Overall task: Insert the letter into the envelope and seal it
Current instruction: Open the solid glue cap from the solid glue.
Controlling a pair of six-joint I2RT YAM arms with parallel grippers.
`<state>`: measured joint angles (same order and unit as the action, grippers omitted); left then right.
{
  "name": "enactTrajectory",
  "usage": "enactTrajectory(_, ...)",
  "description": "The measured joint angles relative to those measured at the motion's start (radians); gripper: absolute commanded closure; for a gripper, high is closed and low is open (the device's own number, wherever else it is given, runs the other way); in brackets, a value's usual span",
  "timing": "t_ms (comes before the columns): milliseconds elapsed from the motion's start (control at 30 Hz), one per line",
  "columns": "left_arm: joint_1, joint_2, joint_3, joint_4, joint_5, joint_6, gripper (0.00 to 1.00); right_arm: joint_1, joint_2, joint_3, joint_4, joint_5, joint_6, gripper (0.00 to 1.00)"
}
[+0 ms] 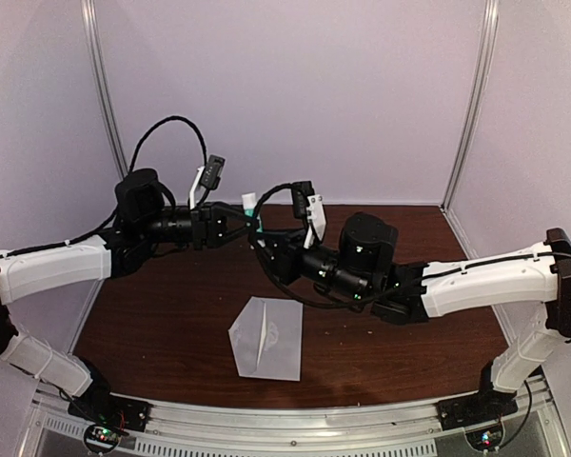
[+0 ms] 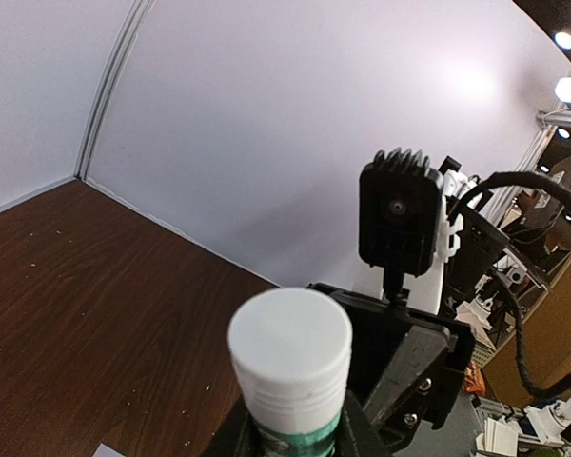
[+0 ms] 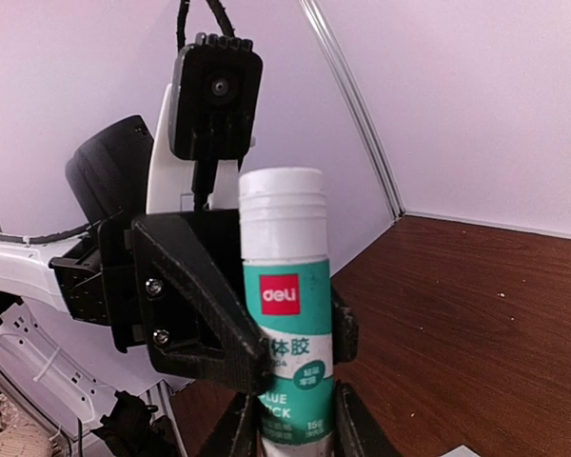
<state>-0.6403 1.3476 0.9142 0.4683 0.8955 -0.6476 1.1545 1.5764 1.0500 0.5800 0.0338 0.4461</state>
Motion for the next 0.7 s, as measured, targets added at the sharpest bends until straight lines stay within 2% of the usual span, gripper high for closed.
enactTrajectory(167,-0.002,0.001,0.0,0.002,-0.002,0.01,1.0,0.0,-0.002,-0.005,-0.013,0.003,0.008,0.31)
enactTrajectory(333,-0.002,0.001,0.0,0.0,-0.008,0.021,1.0,0.0,-0.042,-0.03,-0.05,0.018,0.021,0.18)
enactTrajectory(467,-0.002,0.001,0.0,-0.039,-0.043,0.061,1.0,0.0,-0.113,-0.06,-0.109,0.055,0.02,0.16)
enactTrajectory(600,-0.026,0.001,0.014,-0.147,-0.131,0.152,1.0,-0.016,-0.193,-0.048,-0.22,0.084,0.02,0.21)
enactTrajectory(700,-0.082,0.007,0.053,-0.248,-0.214,0.238,1.0,-0.058,-0.208,0.023,-0.351,0.08,0.024,0.27)
